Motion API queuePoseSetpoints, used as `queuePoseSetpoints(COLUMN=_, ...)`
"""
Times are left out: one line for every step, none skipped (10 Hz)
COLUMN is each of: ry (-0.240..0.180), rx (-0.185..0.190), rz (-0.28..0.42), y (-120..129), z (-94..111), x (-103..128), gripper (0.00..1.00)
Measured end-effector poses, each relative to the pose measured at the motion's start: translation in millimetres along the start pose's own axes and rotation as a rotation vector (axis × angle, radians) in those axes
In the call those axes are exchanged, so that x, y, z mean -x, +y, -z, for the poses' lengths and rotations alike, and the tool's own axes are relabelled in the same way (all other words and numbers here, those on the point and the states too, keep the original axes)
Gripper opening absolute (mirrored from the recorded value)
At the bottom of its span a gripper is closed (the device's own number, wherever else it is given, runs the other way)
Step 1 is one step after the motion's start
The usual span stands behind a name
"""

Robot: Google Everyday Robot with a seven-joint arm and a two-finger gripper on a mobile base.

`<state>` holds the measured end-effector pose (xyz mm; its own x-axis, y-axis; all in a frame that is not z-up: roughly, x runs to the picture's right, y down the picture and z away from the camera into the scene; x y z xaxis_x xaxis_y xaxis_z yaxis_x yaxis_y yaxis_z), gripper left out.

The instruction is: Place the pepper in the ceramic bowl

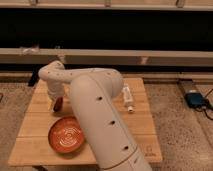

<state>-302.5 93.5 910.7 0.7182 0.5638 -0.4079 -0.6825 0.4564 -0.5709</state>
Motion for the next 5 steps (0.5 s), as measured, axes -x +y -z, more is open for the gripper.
queuePoseSetpoints(ry=-0.002, rx=0.001, rz=0.001, y=-0.1, z=-4.7, x=4.6, gripper=0.80)
queuePoseSetpoints(ry=-0.007, rx=-0.005, rz=-0.004, y=-5.1, z=-8.0, x=8.8, gripper=0.80)
queuePoseSetpoints(ry=-0.010, rx=-0.013, rz=-0.007, y=-9.0, z=-9.5, x=11.4, gripper=0.78)
queuePoseSetpoints(ry=-0.010, rx=-0.021, rz=-0.007, y=-9.1, z=-10.8, x=13.6, gripper=0.71)
queuePoseSetpoints(ry=-0.007, rx=-0.032, rz=-0.011, y=-8.0, z=-13.2, x=14.6, gripper=0.60)
